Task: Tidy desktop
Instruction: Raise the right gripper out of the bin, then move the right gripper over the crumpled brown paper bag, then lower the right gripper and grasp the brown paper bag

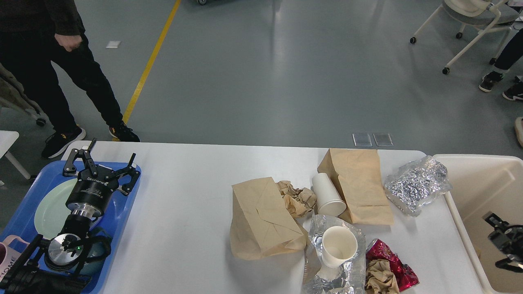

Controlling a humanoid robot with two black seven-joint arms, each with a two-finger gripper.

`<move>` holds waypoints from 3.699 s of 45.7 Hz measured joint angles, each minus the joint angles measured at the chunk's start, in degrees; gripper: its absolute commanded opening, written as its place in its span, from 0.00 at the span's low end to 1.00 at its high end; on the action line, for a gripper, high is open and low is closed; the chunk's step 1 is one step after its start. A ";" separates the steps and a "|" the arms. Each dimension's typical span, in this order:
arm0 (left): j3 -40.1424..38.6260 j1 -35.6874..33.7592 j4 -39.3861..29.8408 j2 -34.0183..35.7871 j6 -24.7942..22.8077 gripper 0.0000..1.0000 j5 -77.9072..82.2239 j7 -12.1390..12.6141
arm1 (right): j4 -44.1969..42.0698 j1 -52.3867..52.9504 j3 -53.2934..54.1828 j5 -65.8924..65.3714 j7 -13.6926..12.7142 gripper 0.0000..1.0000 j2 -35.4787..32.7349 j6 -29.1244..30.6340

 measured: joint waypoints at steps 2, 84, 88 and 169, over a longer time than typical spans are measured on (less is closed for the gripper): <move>0.00 0.00 0.00 0.00 0.00 0.97 0.00 0.00 | 3.35 3.55 -0.63 -0.94 0.01 1.00 -2.15 1.40; 0.00 0.00 0.04 -0.02 0.07 0.97 0.00 0.00 | 85.63 106.83 -13.45 10.52 -0.53 0.94 18.89 41.46; 0.00 0.00 0.01 -0.02 0.03 0.97 0.00 0.00 | 82.84 100.63 -7.55 10.88 -1.09 0.94 19.77 37.82; 0.00 0.00 0.00 -0.02 -0.28 0.97 0.00 0.00 | 52.74 44.49 12.18 -16.29 -16.53 0.43 36.09 10.00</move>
